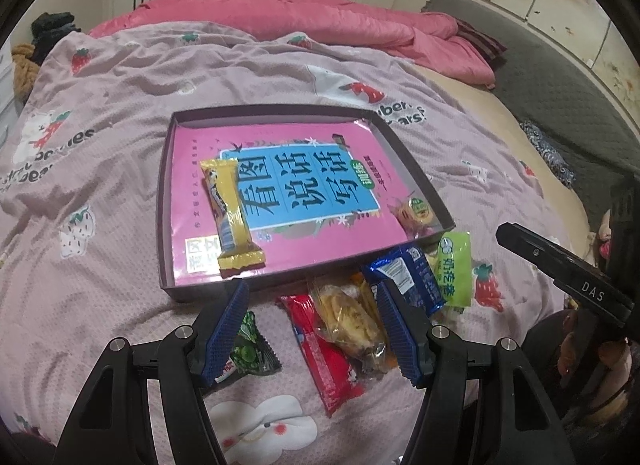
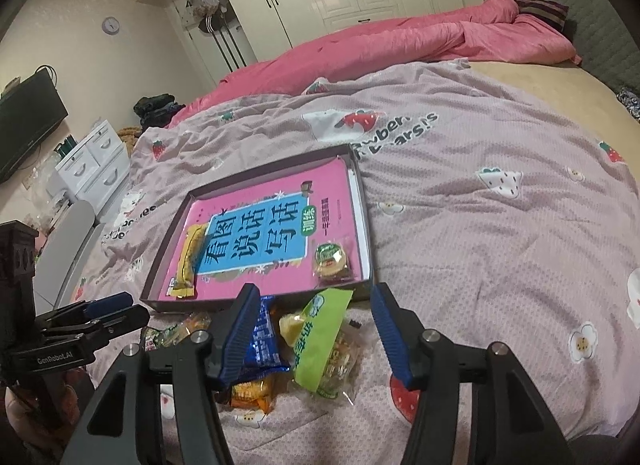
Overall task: Organize snacks
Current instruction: 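Withdraw both tools from the tray back toward the snack pile, then grasp the blue biscuit pack with the right tool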
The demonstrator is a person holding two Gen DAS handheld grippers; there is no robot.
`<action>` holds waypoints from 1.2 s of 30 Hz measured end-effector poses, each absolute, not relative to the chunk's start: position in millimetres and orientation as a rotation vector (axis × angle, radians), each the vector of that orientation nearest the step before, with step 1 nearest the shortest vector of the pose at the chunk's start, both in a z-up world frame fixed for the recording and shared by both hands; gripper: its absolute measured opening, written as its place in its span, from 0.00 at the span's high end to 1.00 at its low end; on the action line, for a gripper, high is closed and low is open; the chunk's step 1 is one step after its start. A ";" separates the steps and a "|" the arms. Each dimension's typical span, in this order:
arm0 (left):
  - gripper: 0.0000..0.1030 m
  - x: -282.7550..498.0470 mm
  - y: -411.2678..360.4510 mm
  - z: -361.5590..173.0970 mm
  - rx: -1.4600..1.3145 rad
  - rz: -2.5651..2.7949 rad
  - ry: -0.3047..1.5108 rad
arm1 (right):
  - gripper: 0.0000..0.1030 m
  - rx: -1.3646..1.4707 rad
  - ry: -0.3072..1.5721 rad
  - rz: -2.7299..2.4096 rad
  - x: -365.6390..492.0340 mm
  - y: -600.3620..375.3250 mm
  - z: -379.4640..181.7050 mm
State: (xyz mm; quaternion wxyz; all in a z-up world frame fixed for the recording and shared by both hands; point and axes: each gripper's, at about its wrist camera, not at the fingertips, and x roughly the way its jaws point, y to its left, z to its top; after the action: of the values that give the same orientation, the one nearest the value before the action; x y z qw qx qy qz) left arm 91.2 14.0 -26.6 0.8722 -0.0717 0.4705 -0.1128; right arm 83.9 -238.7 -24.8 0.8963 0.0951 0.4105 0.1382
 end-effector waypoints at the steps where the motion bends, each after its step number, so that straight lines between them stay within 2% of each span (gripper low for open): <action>1: 0.34 91.6 13.2 -28.5 -0.152 -0.240 0.992 | 0.44 0.196 0.858 0.285 84.0 -238.4 -26.2; 30: 0.34 105.6 -7.7 -76.2 -0.223 -0.317 1.124 | 0.44 0.053 0.942 0.406 81.0 -201.2 -46.7; 31: 0.36 106.3 -8.2 -76.2 -0.224 -0.319 1.120 | 0.44 0.049 0.944 0.408 80.8 -200.2 -46.9; 34: 0.50 109.9 -9.5 -77.0 -0.224 -0.323 1.123 | 0.44 0.034 0.955 0.416 80.1 -197.1 -49.5; 36: 0.55 111.4 -9.4 -77.3 -0.222 -0.325 1.126 | 0.44 0.017 0.963 0.424 79.6 -193.6 -51.8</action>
State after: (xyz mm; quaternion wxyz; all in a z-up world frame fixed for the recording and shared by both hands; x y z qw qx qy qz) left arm 111.4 -9.4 -77.3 0.8273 -0.1046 0.5304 -0.1529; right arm 79.6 -193.6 -51.8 0.8646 0.0080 0.4598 0.2026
